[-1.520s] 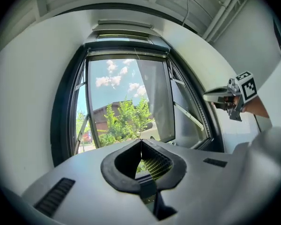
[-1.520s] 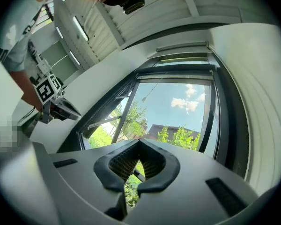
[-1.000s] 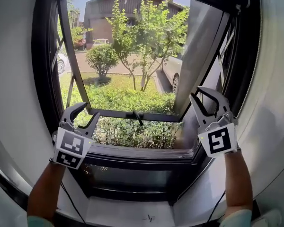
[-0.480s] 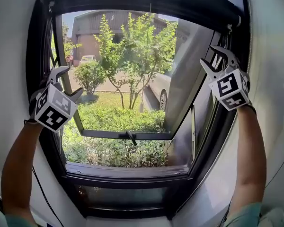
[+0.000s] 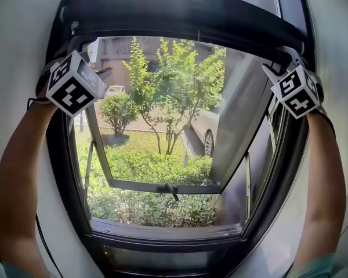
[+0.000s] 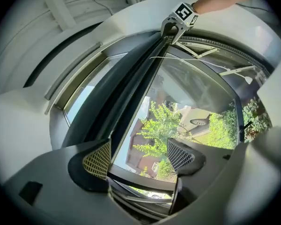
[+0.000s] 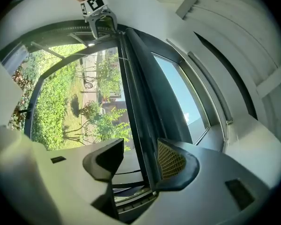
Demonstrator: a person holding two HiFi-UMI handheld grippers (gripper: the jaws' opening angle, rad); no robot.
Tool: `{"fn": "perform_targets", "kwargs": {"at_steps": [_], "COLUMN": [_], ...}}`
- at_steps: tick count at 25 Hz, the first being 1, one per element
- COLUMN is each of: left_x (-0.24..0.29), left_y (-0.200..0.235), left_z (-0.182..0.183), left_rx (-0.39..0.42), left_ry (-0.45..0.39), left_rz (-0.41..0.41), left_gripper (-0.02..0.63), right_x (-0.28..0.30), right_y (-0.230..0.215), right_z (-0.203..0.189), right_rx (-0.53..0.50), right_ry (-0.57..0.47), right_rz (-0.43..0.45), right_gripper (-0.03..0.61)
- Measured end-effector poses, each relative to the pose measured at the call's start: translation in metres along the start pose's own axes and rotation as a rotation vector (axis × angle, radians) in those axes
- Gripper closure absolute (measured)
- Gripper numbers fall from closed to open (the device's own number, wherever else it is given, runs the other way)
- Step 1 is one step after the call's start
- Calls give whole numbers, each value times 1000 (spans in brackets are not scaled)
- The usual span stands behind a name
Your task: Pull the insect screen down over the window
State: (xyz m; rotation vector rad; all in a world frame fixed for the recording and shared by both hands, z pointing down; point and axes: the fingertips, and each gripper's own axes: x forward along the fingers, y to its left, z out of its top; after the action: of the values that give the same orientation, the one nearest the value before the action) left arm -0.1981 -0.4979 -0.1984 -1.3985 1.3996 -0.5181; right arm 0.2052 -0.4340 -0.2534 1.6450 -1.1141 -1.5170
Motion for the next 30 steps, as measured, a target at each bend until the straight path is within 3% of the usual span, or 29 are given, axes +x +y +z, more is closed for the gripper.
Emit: {"fn": "perform_targets", "kwargs": {"at_steps": [9,15,21,25,30], "left_x": [17,30,35,35,34], "left_y": [57,52,52,51,49], "left_z": [-7,-25,-32,-30,-35], "left_rx": [124,165,283,294,378], "left_ry": [124,206,273,292,333], "left_rz": [40,-5,4,0,17], "left_gripper": [236,219,219,219,218], "right_x": [14,15,19,19,15], "right_y": [-9,-6,2,-1,4], "right_z": [8,3,-14,-14,-13], "right_rx": [-62,-116,-137,-161,-193], "right_ry": [19,64,104,111,118], "right_rz": [29,69,115,111,125], "right_gripper": [373,373,373,373,373]}}
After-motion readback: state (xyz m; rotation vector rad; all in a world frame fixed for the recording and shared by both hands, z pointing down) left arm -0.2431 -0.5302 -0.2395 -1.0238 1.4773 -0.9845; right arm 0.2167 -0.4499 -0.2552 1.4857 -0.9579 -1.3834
